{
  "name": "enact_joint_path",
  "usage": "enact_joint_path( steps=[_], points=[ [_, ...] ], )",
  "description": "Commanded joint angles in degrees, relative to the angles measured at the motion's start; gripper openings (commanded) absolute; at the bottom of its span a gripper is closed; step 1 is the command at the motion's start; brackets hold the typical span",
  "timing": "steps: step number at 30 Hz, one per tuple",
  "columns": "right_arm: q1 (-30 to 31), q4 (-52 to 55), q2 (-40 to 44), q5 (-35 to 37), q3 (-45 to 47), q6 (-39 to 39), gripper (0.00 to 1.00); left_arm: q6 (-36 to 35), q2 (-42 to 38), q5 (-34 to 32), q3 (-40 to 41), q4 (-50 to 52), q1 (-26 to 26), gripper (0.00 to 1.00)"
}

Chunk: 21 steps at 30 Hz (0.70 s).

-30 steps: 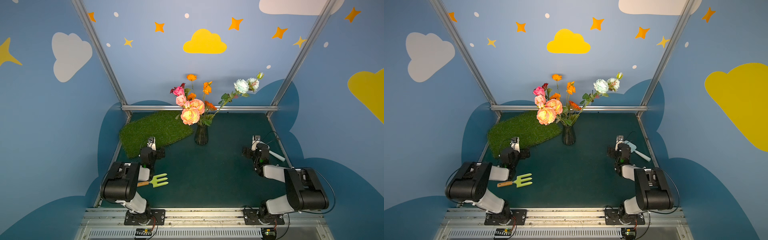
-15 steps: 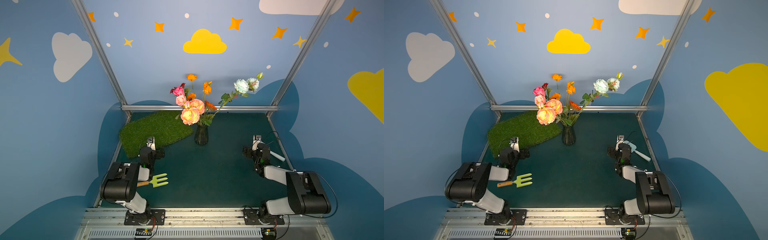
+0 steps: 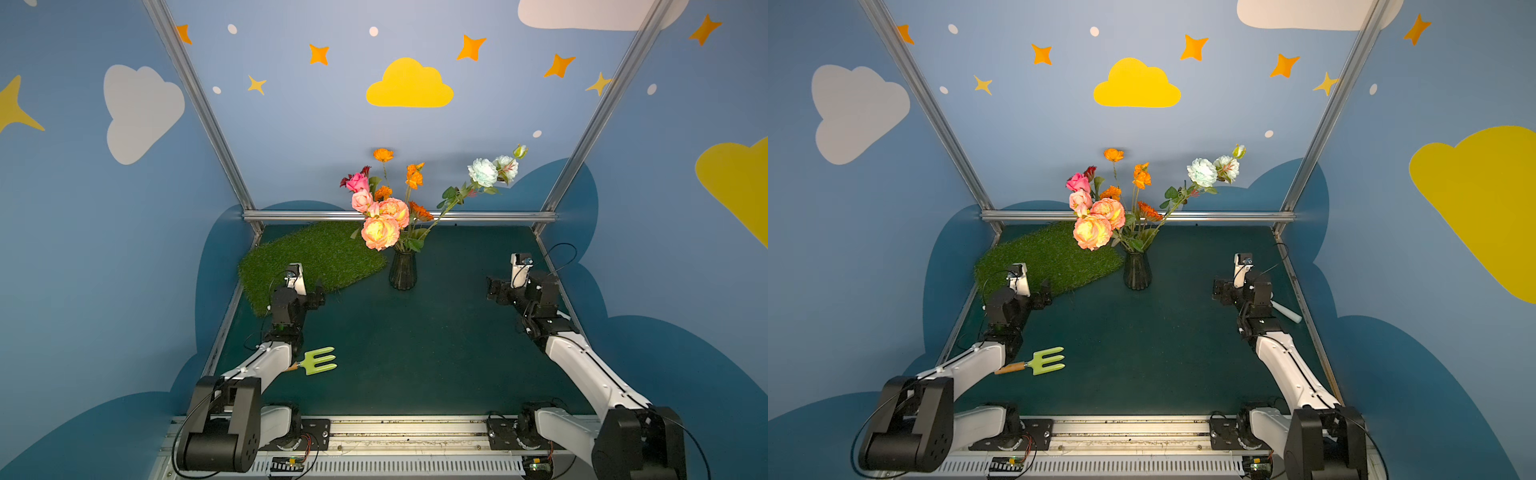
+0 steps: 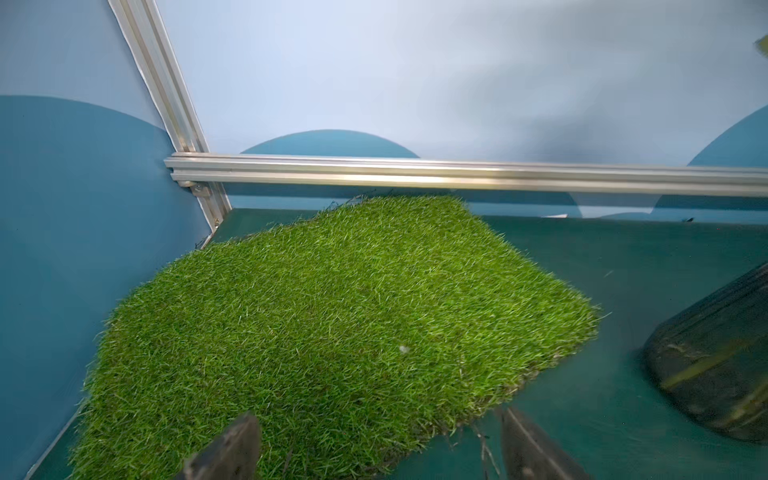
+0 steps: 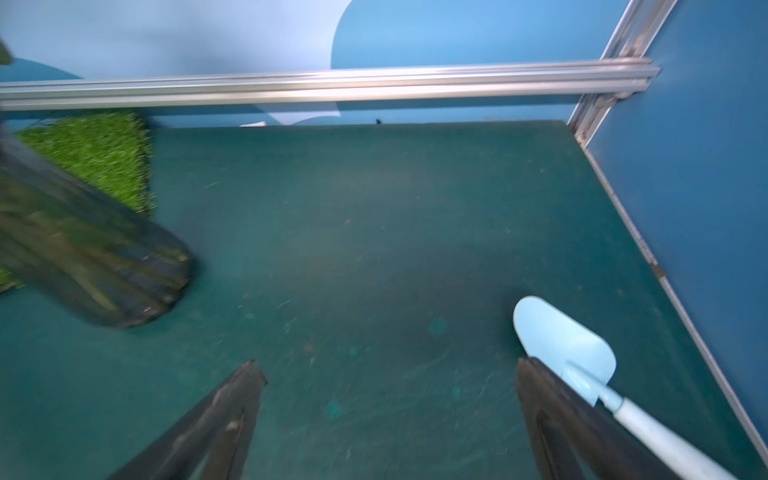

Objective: Pick out pink flowers from the vase
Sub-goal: Pick up the flower from the vase.

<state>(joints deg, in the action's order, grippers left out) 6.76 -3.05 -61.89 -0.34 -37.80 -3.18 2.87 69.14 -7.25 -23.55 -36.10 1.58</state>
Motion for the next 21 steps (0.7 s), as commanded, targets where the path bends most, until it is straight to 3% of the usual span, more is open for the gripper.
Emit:
enact_joint_path(
  steps=[1, 10, 15, 21],
  points=[
    [0.88, 9.64, 4.54, -5.93, -2.72, -2.29, 0.97, 3.42, -3.28, 3.37, -2.07, 7.59, 1.49, 0.83],
    [5.73, 12.52, 17.24, -11.07, 1.28, -5.17, 0.97, 0.75, -9.76, 4.88, -2.11, 8.11, 11.81, 0.74],
    [8.96, 14.75, 17.95, -14.16, -0.43, -5.72, 0.97, 1.14, -11.75, 6.26, -2.55, 7.30, 15.19, 0.66],
    [15.02, 11.22, 17.00, -15.75, -0.43, -5.67, 0.96, 1.38, -11.38, 6.57, -2.80, 6.13, 18.93, 0.64]
  ],
)
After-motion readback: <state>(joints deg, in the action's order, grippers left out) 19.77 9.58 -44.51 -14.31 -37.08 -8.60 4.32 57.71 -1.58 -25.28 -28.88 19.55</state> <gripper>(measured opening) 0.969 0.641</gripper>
